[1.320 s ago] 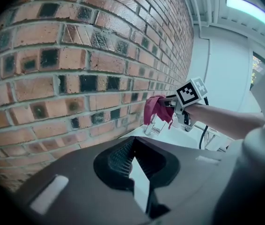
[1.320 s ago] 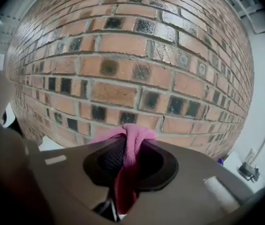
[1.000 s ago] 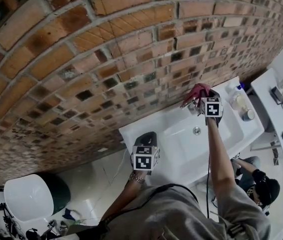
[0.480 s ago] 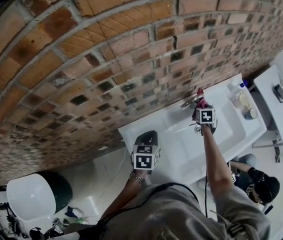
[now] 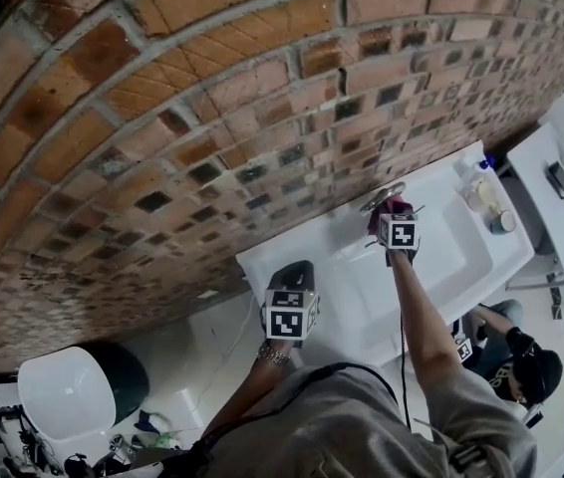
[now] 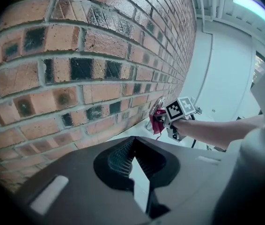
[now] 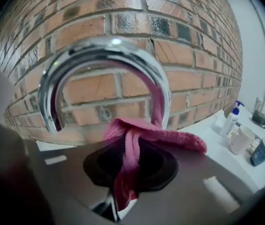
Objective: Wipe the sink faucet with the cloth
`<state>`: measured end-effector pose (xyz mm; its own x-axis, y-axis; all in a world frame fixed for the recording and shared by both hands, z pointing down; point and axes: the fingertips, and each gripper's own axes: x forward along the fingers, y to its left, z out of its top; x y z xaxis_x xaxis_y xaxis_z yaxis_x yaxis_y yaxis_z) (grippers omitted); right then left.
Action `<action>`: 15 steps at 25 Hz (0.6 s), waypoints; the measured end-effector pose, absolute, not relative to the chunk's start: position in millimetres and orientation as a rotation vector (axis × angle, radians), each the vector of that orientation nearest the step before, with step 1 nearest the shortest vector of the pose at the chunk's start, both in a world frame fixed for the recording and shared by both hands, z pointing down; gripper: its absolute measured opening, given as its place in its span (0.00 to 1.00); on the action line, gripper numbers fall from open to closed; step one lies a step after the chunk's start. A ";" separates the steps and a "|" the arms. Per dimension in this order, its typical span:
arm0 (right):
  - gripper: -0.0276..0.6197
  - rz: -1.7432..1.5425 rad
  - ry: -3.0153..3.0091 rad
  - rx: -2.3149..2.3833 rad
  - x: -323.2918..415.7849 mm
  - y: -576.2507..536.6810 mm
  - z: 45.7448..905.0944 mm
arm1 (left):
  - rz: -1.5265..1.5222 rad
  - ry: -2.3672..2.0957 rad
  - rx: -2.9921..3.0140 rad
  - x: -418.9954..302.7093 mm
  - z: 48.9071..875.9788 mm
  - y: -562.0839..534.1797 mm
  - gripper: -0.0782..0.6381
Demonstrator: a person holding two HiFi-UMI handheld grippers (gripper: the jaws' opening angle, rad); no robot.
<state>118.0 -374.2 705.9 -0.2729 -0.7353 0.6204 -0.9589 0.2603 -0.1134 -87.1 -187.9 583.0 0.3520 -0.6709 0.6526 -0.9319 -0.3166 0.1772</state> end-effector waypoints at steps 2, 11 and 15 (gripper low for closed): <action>0.13 0.742 -2.034 1.539 122.7 -370.7 727.6 | 0.638 -1.396 2.085 -88.9 582.0 -188.3 0.14; 0.14 1.004 -1.936 1.722 195.8 -314.0 742.6 | 0.629 -1.412 2.053 -101.5 587.4 -188.4 0.14; 0.14 0.942 -1.892 2.065 266.1 -331.1 699.6 | 0.630 -1.402 2.053 -97.2 591.9 -193.7 0.14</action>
<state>266.1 -331.1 699.6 -0.0147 -0.8280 0.5605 -0.9464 -0.1694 -0.2751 -97.2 -193.7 591.9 0.3401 -0.6702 0.6597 -0.9383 -0.2889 0.1902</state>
